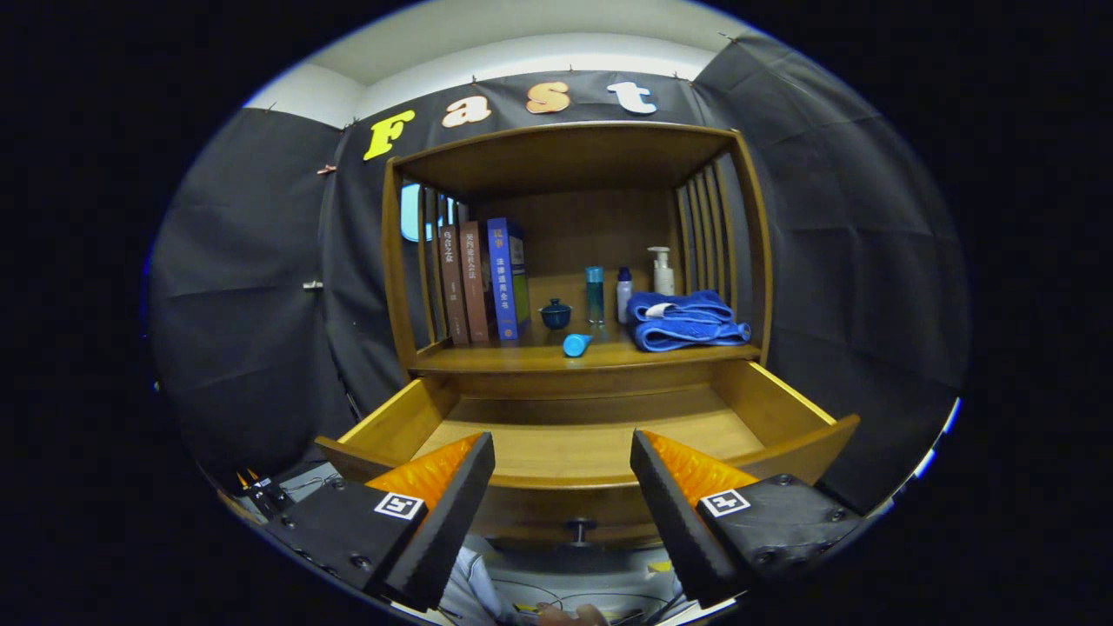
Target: Pull open the drawer, take out the items inside it, and place them on the countertop above the cabinet.
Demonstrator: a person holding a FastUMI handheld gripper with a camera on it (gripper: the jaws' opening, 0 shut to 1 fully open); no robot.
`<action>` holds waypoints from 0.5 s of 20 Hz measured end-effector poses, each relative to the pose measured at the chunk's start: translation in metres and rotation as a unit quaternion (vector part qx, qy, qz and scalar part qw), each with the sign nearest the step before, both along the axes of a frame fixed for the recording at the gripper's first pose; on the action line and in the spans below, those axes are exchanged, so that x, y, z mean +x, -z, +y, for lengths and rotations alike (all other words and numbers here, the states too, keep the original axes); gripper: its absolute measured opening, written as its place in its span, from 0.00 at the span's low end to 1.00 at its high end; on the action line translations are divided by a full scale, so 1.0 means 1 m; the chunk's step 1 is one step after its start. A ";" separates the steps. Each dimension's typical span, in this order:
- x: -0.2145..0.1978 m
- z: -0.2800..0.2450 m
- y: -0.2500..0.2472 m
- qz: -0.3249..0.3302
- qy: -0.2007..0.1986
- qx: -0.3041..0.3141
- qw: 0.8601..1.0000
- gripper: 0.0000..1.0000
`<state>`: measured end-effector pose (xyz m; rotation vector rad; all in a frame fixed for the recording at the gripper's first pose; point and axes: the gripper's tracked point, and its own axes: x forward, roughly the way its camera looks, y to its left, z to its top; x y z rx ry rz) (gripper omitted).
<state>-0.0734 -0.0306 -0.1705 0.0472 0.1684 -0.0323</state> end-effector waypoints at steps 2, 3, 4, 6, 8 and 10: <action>0.001 -0.002 0.017 0.018 0.004 0.004 1.000 1.00; 0.003 -0.003 0.025 0.030 0.003 0.003 1.000 0.99; 0.006 -0.003 0.031 0.041 0.002 0.000 0.999 1.00; 0.007 -0.008 0.037 0.052 0.012 -0.005 0.999 1.00; 0.008 -0.008 0.038 0.052 0.021 -0.006 0.998 0.98; 0.009 -0.009 0.038 0.049 0.027 -0.034 0.998 0.98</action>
